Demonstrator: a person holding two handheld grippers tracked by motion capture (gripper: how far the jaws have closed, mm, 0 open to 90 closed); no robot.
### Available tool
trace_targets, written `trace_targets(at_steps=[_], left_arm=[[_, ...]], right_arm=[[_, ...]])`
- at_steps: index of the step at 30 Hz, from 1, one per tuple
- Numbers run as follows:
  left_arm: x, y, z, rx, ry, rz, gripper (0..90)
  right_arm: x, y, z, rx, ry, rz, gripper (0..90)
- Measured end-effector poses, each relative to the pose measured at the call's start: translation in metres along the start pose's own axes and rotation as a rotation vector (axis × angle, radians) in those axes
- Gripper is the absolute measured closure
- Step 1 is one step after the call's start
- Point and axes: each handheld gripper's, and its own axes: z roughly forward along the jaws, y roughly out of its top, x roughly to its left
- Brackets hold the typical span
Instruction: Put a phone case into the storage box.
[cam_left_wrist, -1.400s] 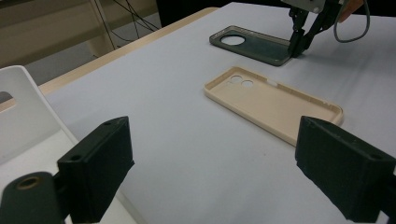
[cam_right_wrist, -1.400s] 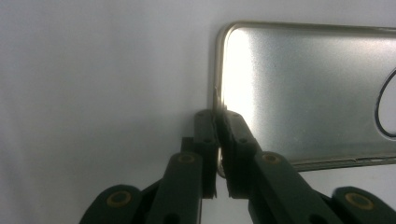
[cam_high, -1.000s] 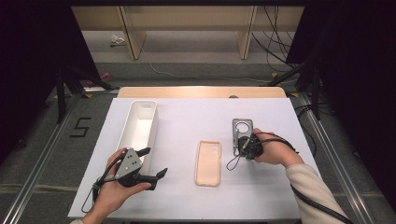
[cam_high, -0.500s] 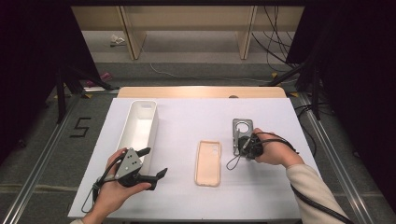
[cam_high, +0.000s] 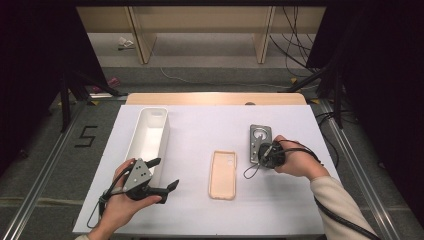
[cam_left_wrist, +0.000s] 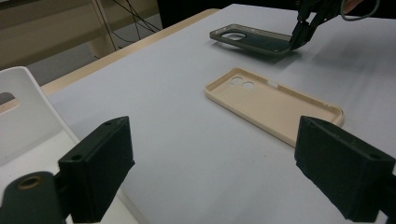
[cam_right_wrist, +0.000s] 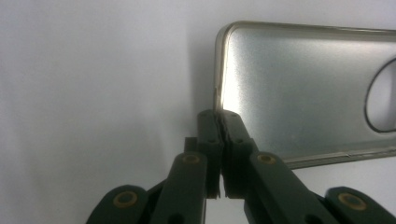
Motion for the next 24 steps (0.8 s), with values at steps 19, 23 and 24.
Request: trace_targets(at_steps=[19,23,24], left_arm=[[0.000,0.000,-0.001,-0.002,0.007,0.001,11.9],[0.000,0.000,-0.001,-0.001,0.006,0.001,11.9],[0.000,0.000,-0.001,-0.001,0.007,0.002,11.9]], right_arm=[[-0.002,-0.008,-0.016,-0.154,-0.052,0.122,88.8],[0.000,-0.011,-0.021,-0.221,-0.062,0.156,88.8],[0.001,-0.012,-0.021,-0.235,-0.065,0.158,88.8]])
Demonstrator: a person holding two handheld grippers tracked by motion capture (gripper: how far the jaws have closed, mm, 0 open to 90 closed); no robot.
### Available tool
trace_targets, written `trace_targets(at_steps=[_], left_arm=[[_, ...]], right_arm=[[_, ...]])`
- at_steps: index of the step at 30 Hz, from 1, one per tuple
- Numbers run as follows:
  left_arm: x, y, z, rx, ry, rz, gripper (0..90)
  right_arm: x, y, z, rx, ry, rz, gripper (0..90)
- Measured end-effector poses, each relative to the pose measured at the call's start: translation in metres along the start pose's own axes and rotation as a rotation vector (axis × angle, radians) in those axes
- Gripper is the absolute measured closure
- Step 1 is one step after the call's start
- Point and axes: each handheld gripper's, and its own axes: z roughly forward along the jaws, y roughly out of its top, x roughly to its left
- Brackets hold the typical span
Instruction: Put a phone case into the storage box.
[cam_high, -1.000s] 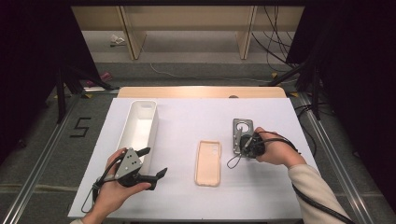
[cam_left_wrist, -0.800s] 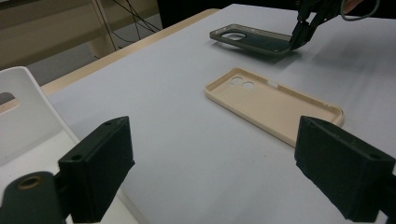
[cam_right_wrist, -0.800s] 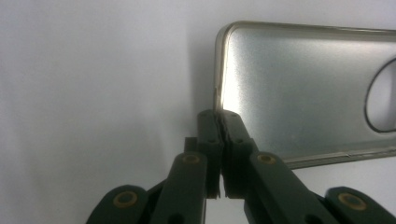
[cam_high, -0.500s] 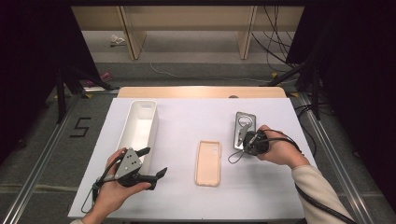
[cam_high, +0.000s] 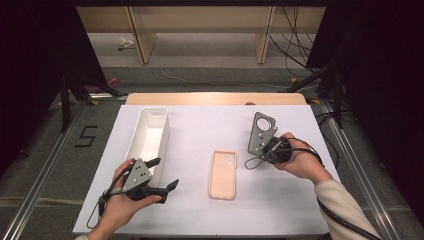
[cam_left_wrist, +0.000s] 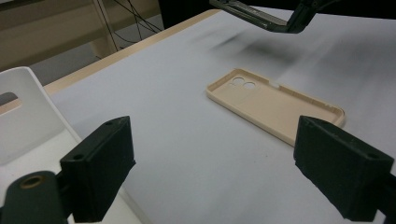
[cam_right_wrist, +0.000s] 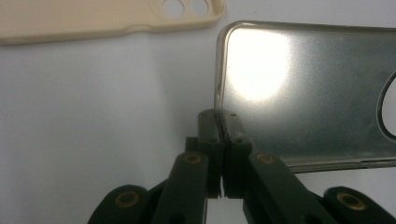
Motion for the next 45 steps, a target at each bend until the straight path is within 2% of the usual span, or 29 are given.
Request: trace_targets(at_steps=[5,8,17,29,40,45], left_arm=[[0.000,0.000,0.000,0.000,0.001,0.000,12.1],[0.000,0.000,0.000,0.001,0.001,0.002,12.1],[0.000,-0.001,0.000,0.001,0.001,-0.008,13.0],[0.000,-0.001,0.000,-0.001,0.001,-0.010,13.5],[0.000,0.000,0.001,0.002,0.000,-0.013,14.1],[-0.003,0.004,0.003,-0.001,-0.003,-0.025,14.6]], right_arm=[[0.005,-0.006,-0.010,-0.080,0.001,0.044,88.8],[0.008,-0.006,-0.013,-0.139,0.008,0.046,88.9],[0.023,-0.001,-0.020,-0.245,0.031,0.038,88.8],[0.048,0.004,-0.024,-0.308,0.068,0.007,88.9],[0.065,0.011,-0.026,-0.358,0.111,-0.009,88.8],[0.075,0.016,-0.026,-0.370,0.123,-0.029,88.8]])
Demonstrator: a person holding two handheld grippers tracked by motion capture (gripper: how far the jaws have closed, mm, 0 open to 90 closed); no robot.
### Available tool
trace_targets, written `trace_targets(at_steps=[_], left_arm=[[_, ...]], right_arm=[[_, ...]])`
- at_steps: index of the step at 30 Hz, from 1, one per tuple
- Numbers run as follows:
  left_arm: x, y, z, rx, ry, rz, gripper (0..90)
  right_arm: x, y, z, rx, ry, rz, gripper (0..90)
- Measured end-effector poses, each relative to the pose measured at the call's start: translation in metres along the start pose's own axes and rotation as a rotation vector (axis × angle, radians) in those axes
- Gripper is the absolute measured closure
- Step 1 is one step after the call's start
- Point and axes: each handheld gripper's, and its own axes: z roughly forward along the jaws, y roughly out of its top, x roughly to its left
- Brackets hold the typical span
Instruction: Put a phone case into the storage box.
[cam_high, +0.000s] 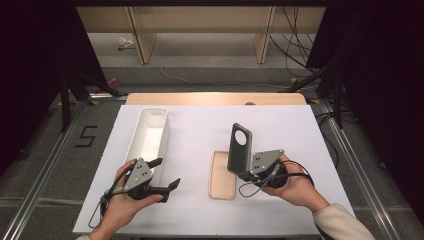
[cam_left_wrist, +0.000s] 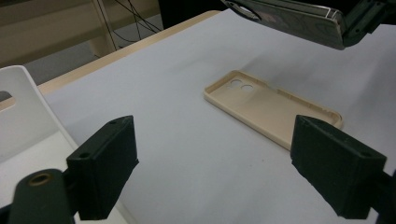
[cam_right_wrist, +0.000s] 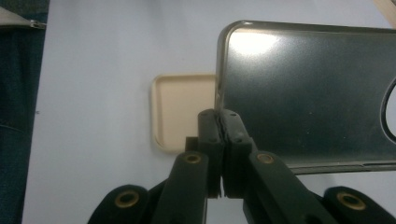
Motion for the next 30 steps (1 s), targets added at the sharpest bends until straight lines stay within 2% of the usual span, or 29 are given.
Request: trace_targets(at_steps=[3,9,14,17,20,25,30], left_arm=[[-0.002,0.007,0.002,0.001,0.006,-0.013,14.9],[0.000,0.029,0.013,-0.008,-0.017,-0.084,15.7],[0.001,0.057,0.032,-0.007,-0.056,-0.091,15.9],[-0.001,0.075,0.048,0.013,-0.104,-0.103,15.8],[-0.001,0.090,0.062,0.025,-0.134,-0.108,15.9],[-0.003,0.109,0.083,0.063,-0.144,-0.089,16.7],[-0.002,0.117,0.105,0.122,-0.155,-0.131,17.7]], right_arm=[[0.004,0.003,0.001,-0.007,0.008,-0.007,88.9],[0.009,0.010,0.003,-0.026,0.016,-0.018,88.9],[0.013,0.013,0.004,-0.033,0.019,-0.025,88.9],[0.013,0.015,0.005,-0.033,0.010,-0.033,88.9],[0.014,0.016,0.005,-0.038,0.015,-0.040,88.8],[0.013,0.017,0.006,-0.038,0.016,-0.043,88.9],[0.014,0.018,0.007,-0.041,0.015,-0.045,88.9]])
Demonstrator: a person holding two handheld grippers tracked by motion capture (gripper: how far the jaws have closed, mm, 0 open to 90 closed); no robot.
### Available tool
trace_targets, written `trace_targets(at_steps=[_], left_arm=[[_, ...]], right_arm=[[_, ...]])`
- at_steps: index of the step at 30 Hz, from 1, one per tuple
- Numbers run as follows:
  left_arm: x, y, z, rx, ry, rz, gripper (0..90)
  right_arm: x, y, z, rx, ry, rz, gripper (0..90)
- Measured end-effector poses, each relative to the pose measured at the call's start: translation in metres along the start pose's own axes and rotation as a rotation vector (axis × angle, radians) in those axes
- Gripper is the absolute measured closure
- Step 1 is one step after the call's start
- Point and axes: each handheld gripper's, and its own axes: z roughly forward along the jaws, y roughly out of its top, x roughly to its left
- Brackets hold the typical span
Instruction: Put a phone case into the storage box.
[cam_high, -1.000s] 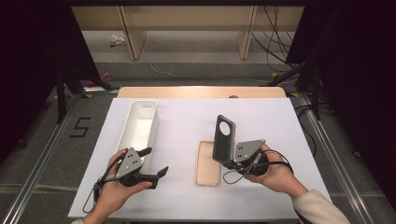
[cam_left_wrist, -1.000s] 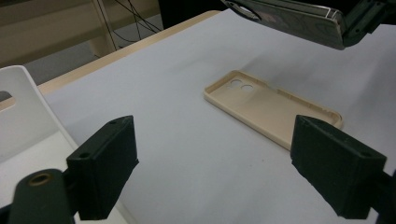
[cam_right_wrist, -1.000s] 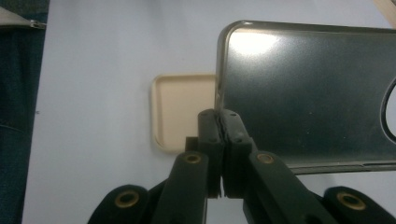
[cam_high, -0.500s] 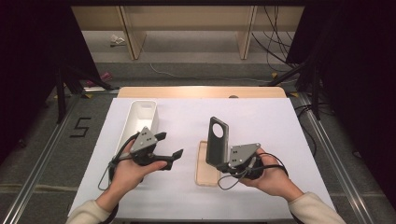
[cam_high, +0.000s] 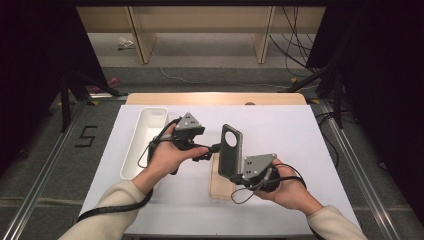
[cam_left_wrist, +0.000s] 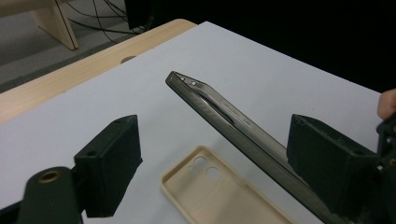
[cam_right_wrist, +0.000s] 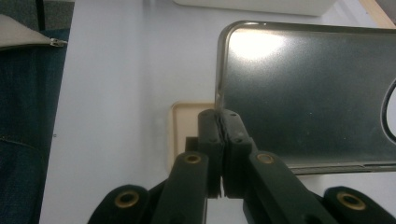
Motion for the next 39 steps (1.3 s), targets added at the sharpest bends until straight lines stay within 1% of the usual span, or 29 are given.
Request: trace_targets(at_steps=[2,5,9,12,15,17,19,24,27,29,35,37,39], left_arm=[[0.002,0.004,0.008,0.020,0.009,-0.022,19.3],[0.005,0.009,0.015,0.045,0.025,-0.032,22.2],[0.012,0.018,0.025,0.076,0.046,-0.067,28.4],[0.014,0.023,0.032,0.098,0.041,-0.095,33.5],[0.015,0.025,0.039,0.122,0.031,-0.112,36.9],[0.015,0.027,0.044,0.128,0.028,-0.129,39.6],[0.017,0.029,0.048,0.135,0.025,-0.143,44.2],[0.017,0.030,0.055,0.156,0.020,-0.170,54.2],[0.018,0.031,0.056,0.162,0.026,-0.192,59.5],[0.019,0.032,0.056,0.158,0.028,-0.205,63.3],[0.017,0.033,0.055,0.145,0.016,-0.241,69.1],[0.016,0.034,0.054,0.143,0.019,-0.247,70.7],[0.014,0.035,0.053,0.136,0.019,-0.260,72.5]], right_arm=[[0.000,0.000,0.000,0.001,0.000,-0.001,88.9],[0.000,0.001,-0.001,-0.002,-0.003,-0.003,88.8],[0.000,0.001,-0.001,-0.005,-0.004,-0.006,88.9],[0.001,0.002,-0.001,-0.006,-0.004,-0.011,88.9],[0.001,0.003,0.000,-0.003,-0.005,-0.011,88.9],[0.002,0.003,0.000,-0.004,-0.004,-0.012,88.9],[0.002,0.004,0.000,-0.006,-0.006,-0.016,88.9],[0.003,0.005,0.001,-0.001,-0.002,-0.023,88.8],[0.003,0.005,0.001,-0.003,-0.001,-0.027,88.8],[0.004,0.005,0.001,0.000,-0.001,-0.027,88.8],[0.004,0.005,0.005,0.018,-0.004,-0.041,88.9],[0.005,0.005,0.006,0.024,0.002,-0.045,88.9],[0.005,0.005,0.008,0.036,-0.001,-0.048,89.0]])
